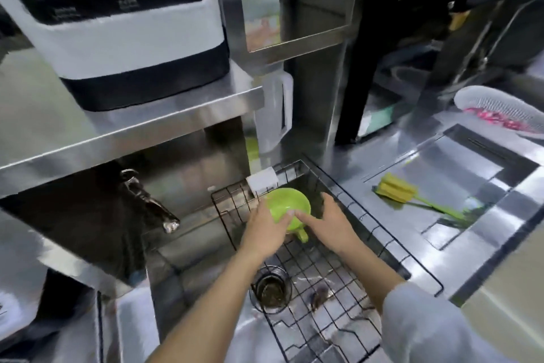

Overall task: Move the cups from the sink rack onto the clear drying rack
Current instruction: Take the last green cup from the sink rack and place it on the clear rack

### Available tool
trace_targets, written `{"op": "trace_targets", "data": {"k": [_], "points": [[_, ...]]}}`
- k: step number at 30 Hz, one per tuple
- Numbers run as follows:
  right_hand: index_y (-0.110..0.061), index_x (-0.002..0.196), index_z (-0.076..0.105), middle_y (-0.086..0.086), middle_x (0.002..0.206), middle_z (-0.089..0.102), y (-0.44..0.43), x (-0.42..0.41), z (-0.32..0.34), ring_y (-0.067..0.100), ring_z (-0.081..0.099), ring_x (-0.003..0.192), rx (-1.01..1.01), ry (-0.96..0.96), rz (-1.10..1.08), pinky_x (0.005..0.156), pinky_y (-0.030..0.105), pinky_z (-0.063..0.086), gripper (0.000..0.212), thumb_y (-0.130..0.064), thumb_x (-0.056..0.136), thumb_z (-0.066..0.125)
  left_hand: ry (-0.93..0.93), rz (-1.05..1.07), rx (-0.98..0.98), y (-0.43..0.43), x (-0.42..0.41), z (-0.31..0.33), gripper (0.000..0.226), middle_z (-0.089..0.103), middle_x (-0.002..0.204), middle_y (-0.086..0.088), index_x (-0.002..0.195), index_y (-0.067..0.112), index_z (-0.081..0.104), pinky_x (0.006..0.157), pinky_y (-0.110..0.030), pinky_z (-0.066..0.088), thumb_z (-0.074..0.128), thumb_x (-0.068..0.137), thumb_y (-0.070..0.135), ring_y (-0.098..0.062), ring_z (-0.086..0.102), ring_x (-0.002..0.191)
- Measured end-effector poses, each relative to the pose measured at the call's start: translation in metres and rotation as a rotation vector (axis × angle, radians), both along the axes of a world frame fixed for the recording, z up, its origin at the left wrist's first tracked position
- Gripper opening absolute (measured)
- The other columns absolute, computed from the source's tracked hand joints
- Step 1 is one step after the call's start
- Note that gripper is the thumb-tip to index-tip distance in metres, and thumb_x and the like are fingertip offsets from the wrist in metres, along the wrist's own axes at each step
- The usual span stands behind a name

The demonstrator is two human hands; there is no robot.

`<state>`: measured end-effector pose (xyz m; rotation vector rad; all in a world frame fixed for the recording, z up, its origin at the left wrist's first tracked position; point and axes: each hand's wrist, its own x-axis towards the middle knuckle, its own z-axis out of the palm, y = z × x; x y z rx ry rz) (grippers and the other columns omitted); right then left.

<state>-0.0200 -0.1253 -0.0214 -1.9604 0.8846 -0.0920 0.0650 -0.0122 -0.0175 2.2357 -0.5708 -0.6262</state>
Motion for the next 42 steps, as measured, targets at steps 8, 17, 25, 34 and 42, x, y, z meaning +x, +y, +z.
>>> {"op": "trace_targets", "data": {"k": [8,17,25,34,42], "points": [[-0.013,0.135,0.034,0.007,0.107,0.056,-0.019,0.027,-0.025,0.025,0.059,0.085,0.321,0.065,-0.042,0.062,0.031,0.048,0.065,-0.053,0.086,0.049,0.475,0.397,-0.204,-0.015,0.016,-0.019,0.067,0.04,0.133,-0.004,0.137,0.012,0.022,0.106,-0.041,0.034,0.055,0.087,0.041,-0.028,0.042,0.124],[-0.029,0.121,0.048,-0.003,0.112,0.06,-0.004,0.031,-0.021,0.012,0.059,0.094,0.488,-0.24,0.01,0.068,0.024,0.045,0.039,-0.042,0.086,0.057,0.866,0.501,-0.355,-0.009,0.015,-0.019,0.071,0.062,0.109,-0.01,0.121,0.027,0.049,0.089,-0.054,0.046,0.051,0.068,0.074,-0.029,0.063,0.085],[-0.036,0.117,0.059,-0.013,0.121,0.052,0.033,0.024,0.011,-0.013,0.046,0.11,0.077,-0.512,0.198,0.091,0.005,0.037,0.033,-0.032,0.084,0.061,1.064,0.417,-0.604,0.011,0.016,0.017,0.068,0.072,0.099,-0.01,0.104,0.02,0.067,0.078,-0.046,0.053,0.058,0.062,0.073,-0.028,0.068,0.09],[-0.04,0.132,0.036,-0.006,0.134,0.045,0.095,0.013,0.079,0.013,0.052,0.116,0.493,-0.578,0.191,0.087,0.034,0.051,0.097,-0.038,0.046,0.081,1.02,0.247,-1.025,0.085,-0.001,0.084,0.046,0.07,0.096,-0.016,0.093,0.012,0.073,0.076,-0.046,0.05,0.06,0.066,0.046,-0.034,0.066,0.087],[-0.041,0.13,0.034,-0.009,0.128,0.049,0.2,0.007,0.134,0.0,0.056,0.107,0.243,-0.571,0.522,0.084,0.02,0.051,0.112,-0.031,0.031,0.085,0.896,0.166,-1.364,0.213,-0.017,0.141,0.036,0.073,0.083,-0.015,0.086,0.011,0.075,0.071,-0.041,0.056,0.045,0.069,0.02,-0.029,0.069,0.072]]}}
